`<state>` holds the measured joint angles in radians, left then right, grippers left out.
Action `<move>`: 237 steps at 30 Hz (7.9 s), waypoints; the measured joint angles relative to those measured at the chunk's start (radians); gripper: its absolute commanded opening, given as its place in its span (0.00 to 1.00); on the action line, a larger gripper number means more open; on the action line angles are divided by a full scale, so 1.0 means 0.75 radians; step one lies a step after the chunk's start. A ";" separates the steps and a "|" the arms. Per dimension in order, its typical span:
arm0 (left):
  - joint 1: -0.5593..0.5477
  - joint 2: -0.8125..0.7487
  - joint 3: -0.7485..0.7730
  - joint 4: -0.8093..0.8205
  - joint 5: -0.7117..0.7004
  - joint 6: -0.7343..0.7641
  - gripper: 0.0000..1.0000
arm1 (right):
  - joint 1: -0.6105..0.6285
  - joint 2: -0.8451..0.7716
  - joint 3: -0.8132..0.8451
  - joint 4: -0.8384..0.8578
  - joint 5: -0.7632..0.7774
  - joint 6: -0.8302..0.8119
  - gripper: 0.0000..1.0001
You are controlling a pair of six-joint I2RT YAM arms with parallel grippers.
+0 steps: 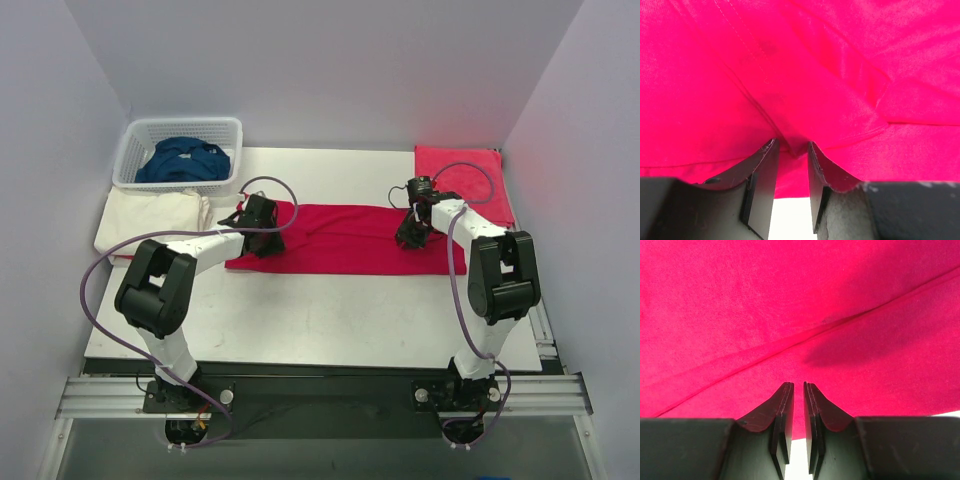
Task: Fold and stack the t-shirts
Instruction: Fold the other side of the tshirt into a rectangle, then rotate the tshirt 90 degrees
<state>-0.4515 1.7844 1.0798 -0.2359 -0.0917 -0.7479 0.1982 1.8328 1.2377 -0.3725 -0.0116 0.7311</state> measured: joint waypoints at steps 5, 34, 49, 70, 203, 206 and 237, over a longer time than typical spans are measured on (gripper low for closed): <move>-0.003 0.001 0.002 0.007 0.004 0.000 0.39 | 0.000 0.000 0.000 0.000 0.000 0.001 0.15; -0.057 0.208 0.413 -0.019 0.011 0.141 0.00 | 0.000 0.000 0.001 -0.006 0.000 0.000 0.14; -0.136 0.563 0.772 -0.159 -0.241 0.350 0.27 | 0.000 0.001 0.019 -0.008 -0.017 -0.002 0.14; -0.078 0.267 0.500 -0.130 -0.455 0.308 0.35 | 0.002 0.018 0.026 -0.008 -0.026 -0.003 0.13; -0.018 1.258 1.846 -0.166 0.230 0.366 0.59 | 0.847 -0.356 -0.104 -0.574 0.346 0.111 0.15; -0.014 1.277 1.823 -0.045 0.395 0.380 0.61 | 0.814 -0.357 -0.089 -0.584 0.358 0.106 0.15; 0.236 0.214 0.341 1.024 0.701 0.061 0.65 | 0.747 -0.266 -0.294 -0.167 0.263 -0.332 0.47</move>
<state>-0.2745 1.9450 1.3357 0.5323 0.4343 -0.7021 0.7586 1.6337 1.0168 -0.4980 0.1856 0.4824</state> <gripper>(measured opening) 0.650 0.450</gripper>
